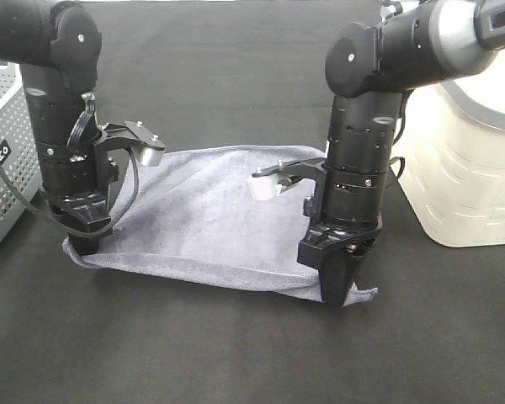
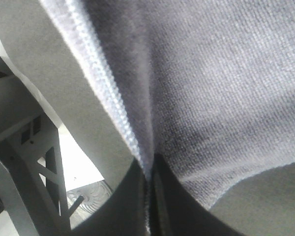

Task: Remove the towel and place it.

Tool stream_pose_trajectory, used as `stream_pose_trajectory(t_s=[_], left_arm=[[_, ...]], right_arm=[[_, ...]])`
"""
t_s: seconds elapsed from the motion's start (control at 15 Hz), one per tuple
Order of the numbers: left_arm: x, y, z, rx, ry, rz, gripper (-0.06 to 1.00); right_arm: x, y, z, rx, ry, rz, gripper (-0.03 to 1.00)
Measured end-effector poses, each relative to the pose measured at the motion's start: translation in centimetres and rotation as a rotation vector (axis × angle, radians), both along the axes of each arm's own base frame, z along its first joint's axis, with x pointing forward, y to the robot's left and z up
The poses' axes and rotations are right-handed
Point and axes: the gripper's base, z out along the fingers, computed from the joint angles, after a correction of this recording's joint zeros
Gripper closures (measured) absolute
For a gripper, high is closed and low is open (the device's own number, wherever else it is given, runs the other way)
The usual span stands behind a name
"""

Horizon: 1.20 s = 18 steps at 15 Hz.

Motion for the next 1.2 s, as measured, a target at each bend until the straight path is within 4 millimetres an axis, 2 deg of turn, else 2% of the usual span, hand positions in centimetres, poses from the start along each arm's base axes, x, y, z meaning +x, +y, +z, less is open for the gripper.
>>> stream_pose_trajectory(t_s=[0.13,0.27,0.4,0.53,0.67,0.87,1.2], left_arm=[[0.0,0.0,0.0,0.001,0.0,-0.004,0.86],[0.0,0.0,0.0,0.007,-0.002,0.026,0.73],[0.0,0.0,0.0,0.015,-0.006,0.073,0.61],[-0.2,-0.1,-0.1,0.011,0.003,0.114,0.56],[-1.2,0.3,-0.9,0.027,0.042,0.153,0.52],[-2.4,0.8,-1.9,0.069,0.091,0.185,0.46],[-2.6,0.9,1.3,0.041,-0.001,0.283,0.43]], right_arm=[[-0.3,0.0,-0.2,0.003,0.017,-0.013,0.9],[-0.5,-0.1,-0.4,0.001,0.029,-0.02,0.8],[-0.5,0.0,-0.4,0.004,0.034,-0.038,0.65],[-0.5,0.0,-0.2,-0.02,0.035,-0.091,0.47],[-0.7,-0.1,0.2,-0.034,0.029,-0.131,0.34],[-1.1,-0.3,2.0,-0.03,-0.008,-0.176,0.29],[-1.7,-0.7,6.0,0.001,-0.102,-0.252,0.28]])
